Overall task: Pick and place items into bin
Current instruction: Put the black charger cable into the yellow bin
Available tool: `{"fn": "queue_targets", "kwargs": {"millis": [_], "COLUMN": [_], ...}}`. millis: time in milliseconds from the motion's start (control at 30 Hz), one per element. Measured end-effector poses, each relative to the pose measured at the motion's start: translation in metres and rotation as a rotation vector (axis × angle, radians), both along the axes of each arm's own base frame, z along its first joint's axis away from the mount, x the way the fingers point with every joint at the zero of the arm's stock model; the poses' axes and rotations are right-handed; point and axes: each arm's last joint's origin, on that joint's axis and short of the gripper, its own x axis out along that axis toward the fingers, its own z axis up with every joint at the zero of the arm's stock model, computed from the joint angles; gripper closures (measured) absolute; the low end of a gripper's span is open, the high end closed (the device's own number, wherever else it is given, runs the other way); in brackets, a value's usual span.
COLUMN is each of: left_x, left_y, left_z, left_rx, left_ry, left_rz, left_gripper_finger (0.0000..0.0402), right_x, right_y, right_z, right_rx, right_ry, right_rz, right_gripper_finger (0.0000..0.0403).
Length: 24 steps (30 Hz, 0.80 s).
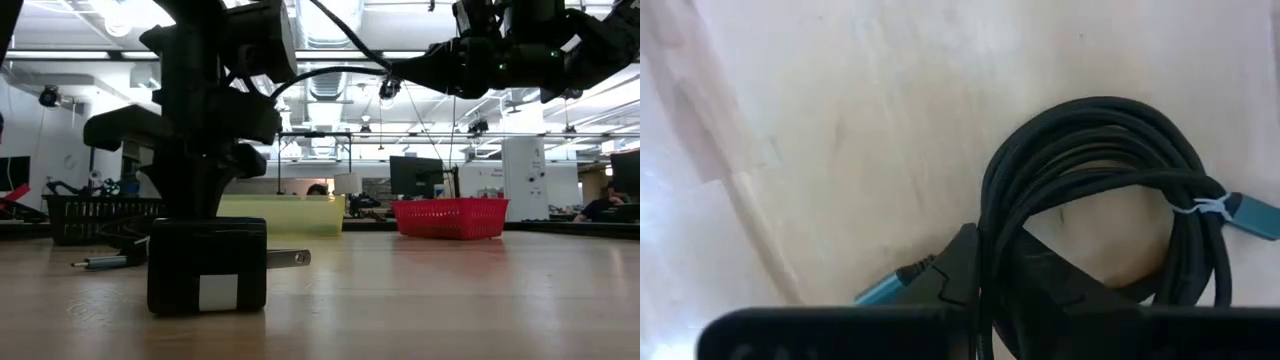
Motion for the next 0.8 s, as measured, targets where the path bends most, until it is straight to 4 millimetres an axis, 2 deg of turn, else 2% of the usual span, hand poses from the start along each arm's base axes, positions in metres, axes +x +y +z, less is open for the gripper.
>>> {"fn": "queue_targets", "kwargs": {"millis": [233, 400, 600, 800], "left_x": [0.006, 0.009, 0.013, 0.011], "left_y": [0.006, 0.016, 0.035, 0.066], "left_z": [0.018, 0.041, 0.078, 0.113], "left_rx": [0.004, 0.11, 0.371, 0.715], "left_ry": [-0.037, -0.064, -0.172, -0.28], "left_rz": [0.022, 0.056, 0.079, 0.24], "left_gripper_finger": [0.0386, 0.0389, 0.039, 0.0391], "right_x": [0.0, 0.0, 0.0, 0.0], "right_y": [0.0, 0.0, 0.0, 0.0], "right_z": [0.0, 0.0, 0.0, -0.001], "right_rx": [-0.012, -0.013, -0.013, -0.013], "right_ry": [0.003, 0.003, 0.004, 0.005], "right_rz": [0.0, 0.0, 0.0, 0.001], "right_gripper_finger": [0.0335, 0.033, 0.0331, 0.0337]}}
